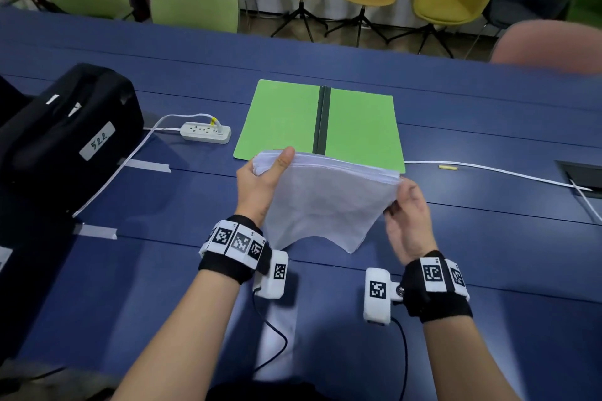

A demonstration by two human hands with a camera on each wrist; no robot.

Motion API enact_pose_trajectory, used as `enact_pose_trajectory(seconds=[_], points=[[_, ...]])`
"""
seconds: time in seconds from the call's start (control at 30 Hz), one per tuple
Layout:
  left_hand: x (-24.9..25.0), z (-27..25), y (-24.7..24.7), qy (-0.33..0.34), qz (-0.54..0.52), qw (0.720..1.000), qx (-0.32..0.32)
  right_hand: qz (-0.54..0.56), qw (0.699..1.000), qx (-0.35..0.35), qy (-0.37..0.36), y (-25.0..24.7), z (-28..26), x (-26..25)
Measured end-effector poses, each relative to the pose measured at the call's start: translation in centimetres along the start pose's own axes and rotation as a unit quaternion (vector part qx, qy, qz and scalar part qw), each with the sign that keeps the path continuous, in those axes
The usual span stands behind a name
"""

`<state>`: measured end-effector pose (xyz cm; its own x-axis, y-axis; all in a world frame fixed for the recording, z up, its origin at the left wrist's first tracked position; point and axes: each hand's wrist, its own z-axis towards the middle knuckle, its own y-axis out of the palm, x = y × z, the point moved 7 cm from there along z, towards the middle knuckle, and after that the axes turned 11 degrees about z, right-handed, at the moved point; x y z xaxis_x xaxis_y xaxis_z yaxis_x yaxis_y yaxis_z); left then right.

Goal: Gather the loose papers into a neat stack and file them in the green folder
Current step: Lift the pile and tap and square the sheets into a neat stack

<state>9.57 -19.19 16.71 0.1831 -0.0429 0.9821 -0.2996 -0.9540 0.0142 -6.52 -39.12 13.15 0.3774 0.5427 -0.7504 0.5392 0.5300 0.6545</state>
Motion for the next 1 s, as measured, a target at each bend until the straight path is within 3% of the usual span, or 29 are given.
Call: enact_pose_trajectory(seconds=[0.3,0.43,0.6,0.83,1.0], points=[[-0.4,0.1,-0.1,-0.014,0.003,1.0,-0.002,-0.028,0.999,0.006,-0.042,0.2,-0.3,-2.1],[-0.5,-0.1,0.0,-0.019,0.001,1.0,-0.004,-0.05,0.998,-0.027,-0.024,1.7,-0.1,-2.3],[-0.3,-0.1,0.0,-0.018,-0.002,1.0,-0.006,-0.047,0.998,0.023,-0.044,0.3,-0.5,-1.6],[0.1,-0.3,0.3,-0.013,-0.003,1.0,-0.007,-0.138,0.982,0.084,-0.102,-0.8,-1.0,-2.7],[-0.1,-0.3,0.3,-0.005,-0.003,1.0,-0.009,-0.185,0.976,0.066,-0.088,1.2,-0.7,-4.0]])
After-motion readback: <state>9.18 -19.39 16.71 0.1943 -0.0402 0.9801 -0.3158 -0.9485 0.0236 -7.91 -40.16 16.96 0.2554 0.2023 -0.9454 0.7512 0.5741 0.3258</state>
